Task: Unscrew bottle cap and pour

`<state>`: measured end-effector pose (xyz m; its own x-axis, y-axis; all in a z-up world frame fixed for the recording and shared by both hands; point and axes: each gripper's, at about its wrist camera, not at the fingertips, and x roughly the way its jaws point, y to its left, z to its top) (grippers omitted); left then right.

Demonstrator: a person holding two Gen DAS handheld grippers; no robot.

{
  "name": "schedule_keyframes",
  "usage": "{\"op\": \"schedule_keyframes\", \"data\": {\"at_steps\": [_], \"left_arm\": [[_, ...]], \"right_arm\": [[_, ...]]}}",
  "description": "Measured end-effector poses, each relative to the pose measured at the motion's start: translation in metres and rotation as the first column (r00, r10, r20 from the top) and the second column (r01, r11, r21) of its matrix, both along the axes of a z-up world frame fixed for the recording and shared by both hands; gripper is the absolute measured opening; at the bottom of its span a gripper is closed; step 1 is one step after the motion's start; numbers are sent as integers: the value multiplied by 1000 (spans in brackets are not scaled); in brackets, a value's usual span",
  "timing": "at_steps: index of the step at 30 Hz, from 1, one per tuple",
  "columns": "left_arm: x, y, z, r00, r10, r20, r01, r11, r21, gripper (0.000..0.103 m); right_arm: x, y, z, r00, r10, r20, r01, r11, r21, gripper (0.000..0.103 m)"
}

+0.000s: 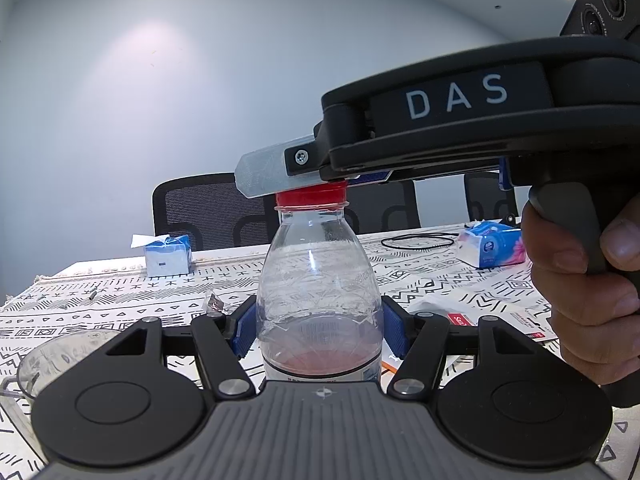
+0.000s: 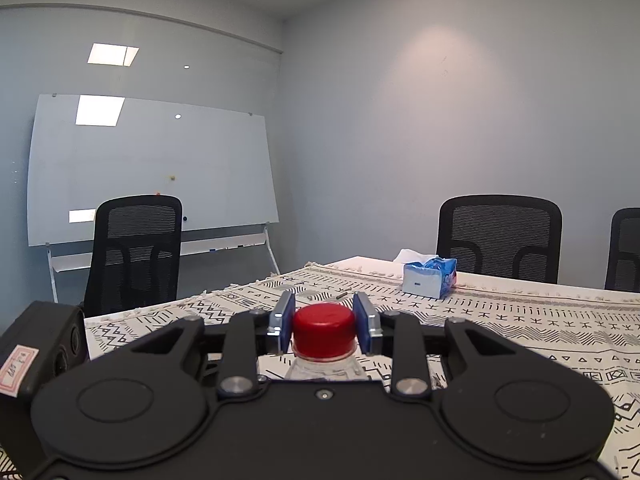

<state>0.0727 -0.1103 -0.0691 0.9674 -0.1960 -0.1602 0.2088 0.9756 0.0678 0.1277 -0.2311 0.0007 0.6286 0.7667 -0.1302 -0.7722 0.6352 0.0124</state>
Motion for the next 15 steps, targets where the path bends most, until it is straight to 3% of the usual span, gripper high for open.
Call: {"op": "schedule_keyframes", "data": {"at_steps": [15], "left_arm": [[-2, 0, 1, 1000, -4, 4, 4, 1000, 0, 60]], "right_arm": [[16, -20, -9, 980, 188, 68, -190, 981, 29, 34]]}}
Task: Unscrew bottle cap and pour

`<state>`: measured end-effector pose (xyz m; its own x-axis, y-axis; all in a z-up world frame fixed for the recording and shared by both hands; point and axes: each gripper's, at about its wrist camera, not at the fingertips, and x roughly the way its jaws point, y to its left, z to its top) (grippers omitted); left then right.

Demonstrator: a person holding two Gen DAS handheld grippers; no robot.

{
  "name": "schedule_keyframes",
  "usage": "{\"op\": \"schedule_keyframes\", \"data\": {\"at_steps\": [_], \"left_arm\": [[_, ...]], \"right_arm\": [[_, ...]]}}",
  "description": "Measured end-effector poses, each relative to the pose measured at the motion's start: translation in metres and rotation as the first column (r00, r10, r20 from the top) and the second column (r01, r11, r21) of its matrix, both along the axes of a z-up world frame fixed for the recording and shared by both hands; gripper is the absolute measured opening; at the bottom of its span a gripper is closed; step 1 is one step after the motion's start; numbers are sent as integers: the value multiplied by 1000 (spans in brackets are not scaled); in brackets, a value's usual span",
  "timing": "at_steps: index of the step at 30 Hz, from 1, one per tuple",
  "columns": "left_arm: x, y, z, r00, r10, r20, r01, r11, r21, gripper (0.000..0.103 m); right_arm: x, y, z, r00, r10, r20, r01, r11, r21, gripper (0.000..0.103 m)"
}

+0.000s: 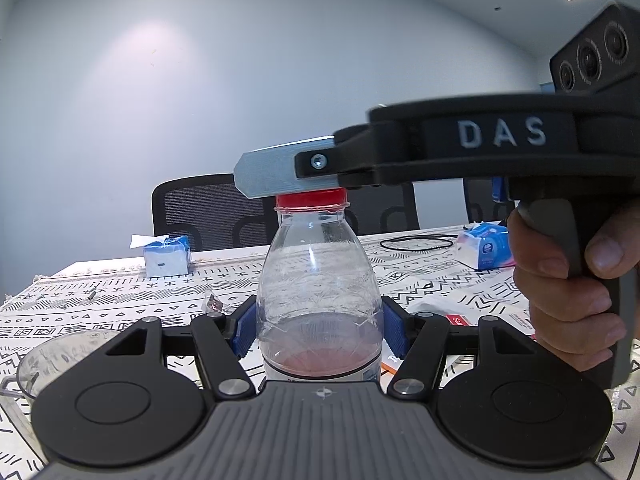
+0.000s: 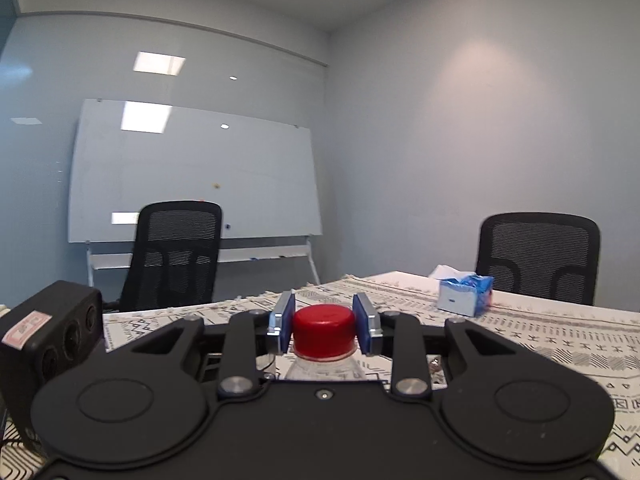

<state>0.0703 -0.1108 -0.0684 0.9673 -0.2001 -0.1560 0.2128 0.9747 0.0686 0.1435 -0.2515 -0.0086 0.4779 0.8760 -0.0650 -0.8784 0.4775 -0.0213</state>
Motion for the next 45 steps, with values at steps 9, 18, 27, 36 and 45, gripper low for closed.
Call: {"op": "schedule_keyframes", "data": {"at_steps": [9, 18, 27, 36, 45], "left_arm": [[0, -2, 0, 1000, -6, -2, 6, 1000, 5, 59], [2, 3, 0, 1000, 5, -5, -5, 1000, -11, 59], [1, 6, 0, 1000, 13, -2, -13, 1000, -18, 60], [1, 4, 1, 1000, 4, 1, -4, 1000, -10, 60], [0, 3, 0, 1000, -8, 9, 8, 1000, -2, 60]], "right_arm": [[14, -17, 2, 994, 109, -6, -108, 994, 26, 34], [2, 0, 19, 996, -51, -67, 50, 999, -18, 46], [-16, 19, 15, 987, -158, -40, 156, 987, -49, 34], [0, 3, 4, 1000, -15, 10, 15, 1000, -12, 34], [10, -17, 6, 995, 91, 34, -91, 996, 14, 33]]}}
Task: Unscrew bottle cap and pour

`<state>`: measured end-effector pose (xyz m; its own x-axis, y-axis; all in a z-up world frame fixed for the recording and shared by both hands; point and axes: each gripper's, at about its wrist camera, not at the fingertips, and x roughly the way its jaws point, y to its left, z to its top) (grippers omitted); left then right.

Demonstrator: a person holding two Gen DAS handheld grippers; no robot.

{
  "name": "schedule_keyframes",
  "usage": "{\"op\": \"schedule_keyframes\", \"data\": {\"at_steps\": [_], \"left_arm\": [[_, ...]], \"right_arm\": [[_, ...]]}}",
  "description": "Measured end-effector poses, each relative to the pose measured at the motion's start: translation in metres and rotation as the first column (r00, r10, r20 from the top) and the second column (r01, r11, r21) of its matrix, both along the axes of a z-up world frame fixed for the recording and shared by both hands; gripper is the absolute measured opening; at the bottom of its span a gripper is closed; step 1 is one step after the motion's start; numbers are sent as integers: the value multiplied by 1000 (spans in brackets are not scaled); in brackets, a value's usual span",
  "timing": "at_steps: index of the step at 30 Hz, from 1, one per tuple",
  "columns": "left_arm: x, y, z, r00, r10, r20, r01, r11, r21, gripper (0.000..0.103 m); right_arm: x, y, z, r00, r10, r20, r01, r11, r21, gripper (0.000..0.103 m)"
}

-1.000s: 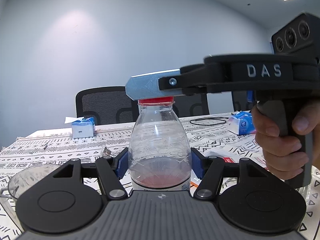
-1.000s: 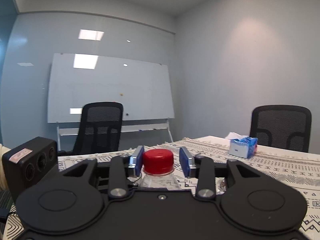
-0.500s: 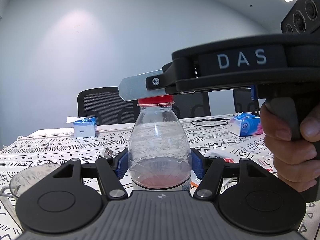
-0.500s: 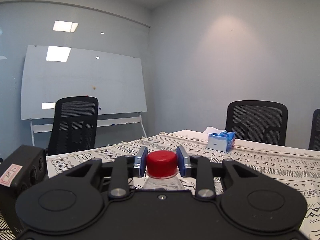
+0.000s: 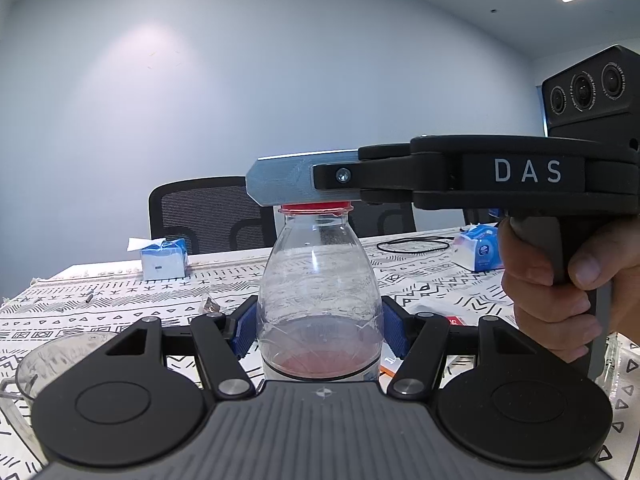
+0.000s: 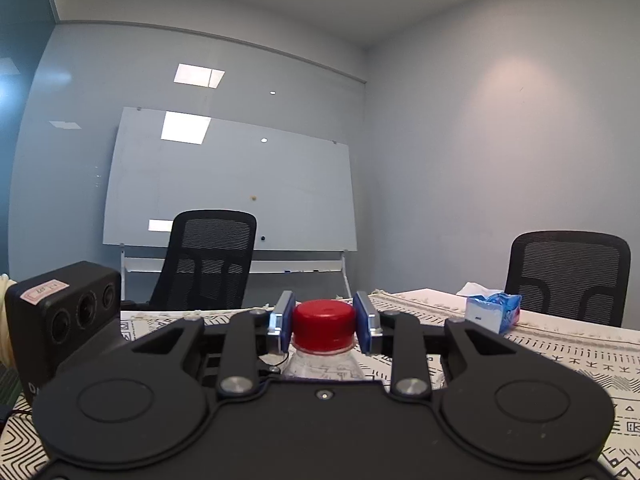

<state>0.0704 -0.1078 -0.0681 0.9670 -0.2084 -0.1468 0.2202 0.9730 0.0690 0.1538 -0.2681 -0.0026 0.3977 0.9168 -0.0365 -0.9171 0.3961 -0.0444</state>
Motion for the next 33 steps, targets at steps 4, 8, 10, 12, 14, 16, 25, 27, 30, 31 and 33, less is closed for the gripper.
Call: {"op": "schedule_keyframes", "data": {"at_steps": [4, 8, 10, 12, 14, 16, 25, 27, 30, 31, 33], "left_arm": [[0, 0, 0, 1000, -1, 2, 1, 1000, 1, 60], [2, 0, -1, 1000, 1, 0, -1, 1000, -2, 60], [2, 0, -1, 1000, 4, -1, -4, 1000, -4, 60], [3, 0, -1, 1000, 6, -2, -6, 1000, -4, 60], [4, -1, -1, 1000, 5, -1, -5, 1000, -4, 60], [3, -2, -1, 1000, 2, 3, -2, 1000, 3, 60], [4, -1, -1, 1000, 3, 3, -3, 1000, 3, 60], [4, -1, -1, 1000, 3, 3, -3, 1000, 2, 60], [21, 5, 0, 1000, 7, -1, -7, 1000, 1, 60], [20, 5, 0, 1000, 7, -1, -7, 1000, 1, 60], [12, 0, -1, 1000, 7, 1, -7, 1000, 4, 60]], "right_arm": [[0, -3, 6, 1000, 8, 2, -8, 1000, -9, 33], [-2, -5, 8, 1000, 1, -6, -1, 1000, -19, 33], [-4, 0, 10, 999, -27, -23, 27, 999, -34, 34], [-9, 11, 15, 994, -97, -47, 94, 993, -75, 34], [-19, 25, 22, 977, -208, -54, 200, 972, -123, 35], [-25, 34, 24, 961, -270, -60, 258, 954, -152, 38], [-29, 45, 27, 915, -386, -115, 358, 911, -207, 40], [-30, 46, 27, 914, -389, -120, 359, 909, -210, 39], [-28, 46, 25, 914, -387, -124, 360, 912, -196, 42], [-29, 45, 26, 912, -392, -123, 366, 911, -189, 43], [-29, 45, 26, 910, -396, -124, 371, 910, -183, 46]]}}
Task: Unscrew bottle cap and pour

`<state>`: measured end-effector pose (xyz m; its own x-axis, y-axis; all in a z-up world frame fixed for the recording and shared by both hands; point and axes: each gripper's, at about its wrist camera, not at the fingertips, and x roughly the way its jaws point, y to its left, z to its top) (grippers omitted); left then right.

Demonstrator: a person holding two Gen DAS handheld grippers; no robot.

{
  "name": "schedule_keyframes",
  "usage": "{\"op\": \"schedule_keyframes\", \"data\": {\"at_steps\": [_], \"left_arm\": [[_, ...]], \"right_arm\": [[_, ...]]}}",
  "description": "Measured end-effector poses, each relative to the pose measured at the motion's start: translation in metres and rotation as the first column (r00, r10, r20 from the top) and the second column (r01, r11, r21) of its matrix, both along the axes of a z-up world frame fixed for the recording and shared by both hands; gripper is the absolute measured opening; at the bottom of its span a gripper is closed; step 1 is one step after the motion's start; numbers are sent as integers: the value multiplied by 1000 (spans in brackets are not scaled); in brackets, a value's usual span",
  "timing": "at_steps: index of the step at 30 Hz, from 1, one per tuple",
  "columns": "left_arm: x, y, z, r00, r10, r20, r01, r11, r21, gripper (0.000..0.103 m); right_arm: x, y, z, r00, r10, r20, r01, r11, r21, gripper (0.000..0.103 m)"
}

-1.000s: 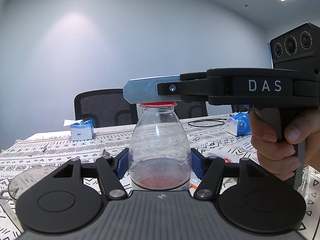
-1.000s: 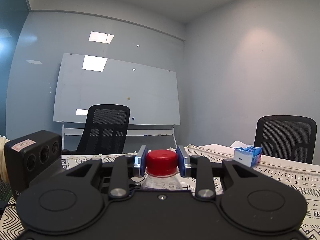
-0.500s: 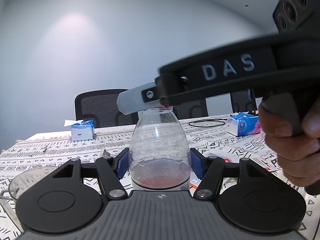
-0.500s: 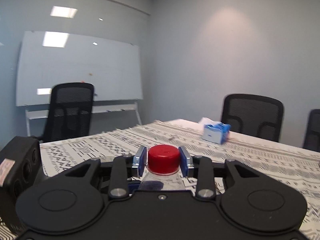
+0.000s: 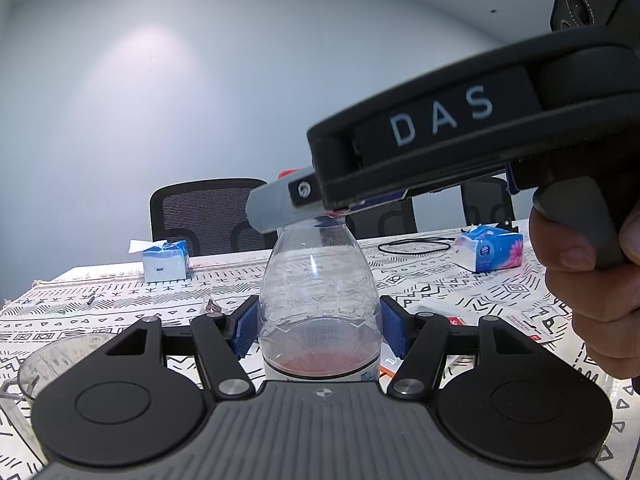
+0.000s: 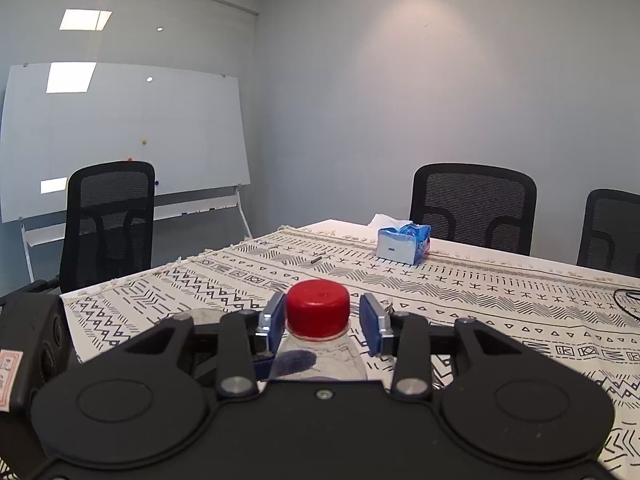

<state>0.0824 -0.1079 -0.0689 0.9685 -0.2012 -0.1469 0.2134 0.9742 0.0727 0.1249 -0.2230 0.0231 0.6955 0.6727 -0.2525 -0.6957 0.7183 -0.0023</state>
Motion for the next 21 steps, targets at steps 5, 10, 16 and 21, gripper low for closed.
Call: {"op": "schedule_keyframes", "data": {"at_steps": [5, 10, 16, 21], "left_arm": [[-4, -2, 0, 1000, 1, 1, -1, 1000, 0, 60], [-8, 0, -1, 1000, -2, 3, 2, 1000, -1, 60], [-9, 1, -1, 1000, -2, 3, 2, 1000, 0, 60], [-11, 0, -1, 1000, -3, 2, 3, 1000, -1, 60]], "right_arm": [[0, -1, -1, 1000, -7, 1, 7, 1000, 8, 46], [-1, 0, -2, 1000, -9, 7, 8, 1000, 13, 46], [-2, -1, -4, 1000, -8, 9, 8, 1000, 17, 47], [-2, -2, -5, 1000, 9, 10, -9, 1000, 23, 34]]}}
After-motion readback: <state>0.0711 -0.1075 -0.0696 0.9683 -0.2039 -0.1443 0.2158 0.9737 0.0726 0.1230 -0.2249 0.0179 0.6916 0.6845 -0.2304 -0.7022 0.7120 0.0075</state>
